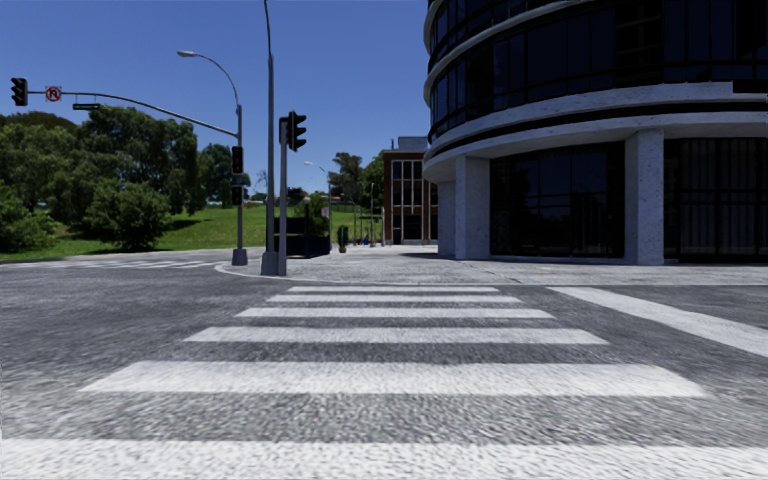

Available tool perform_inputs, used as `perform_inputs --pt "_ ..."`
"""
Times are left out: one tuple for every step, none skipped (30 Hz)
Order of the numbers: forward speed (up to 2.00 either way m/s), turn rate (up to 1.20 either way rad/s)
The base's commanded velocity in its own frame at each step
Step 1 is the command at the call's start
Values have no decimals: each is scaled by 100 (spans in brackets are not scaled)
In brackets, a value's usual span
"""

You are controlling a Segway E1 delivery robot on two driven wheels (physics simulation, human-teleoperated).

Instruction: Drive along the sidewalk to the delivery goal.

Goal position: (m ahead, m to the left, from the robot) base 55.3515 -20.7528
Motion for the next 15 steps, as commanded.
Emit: perform_inputs --pt "200 0" --pt "200 0" --pt "200 0" --pt "200 0" --pt "200 0" --pt "200 0" --pt "200 0" --pt "200 0" --pt "200 0" --pt "200 0" --pt "200 0" --pt "200 0" --pt "200 0" --pt "200 0" --pt "200 0"
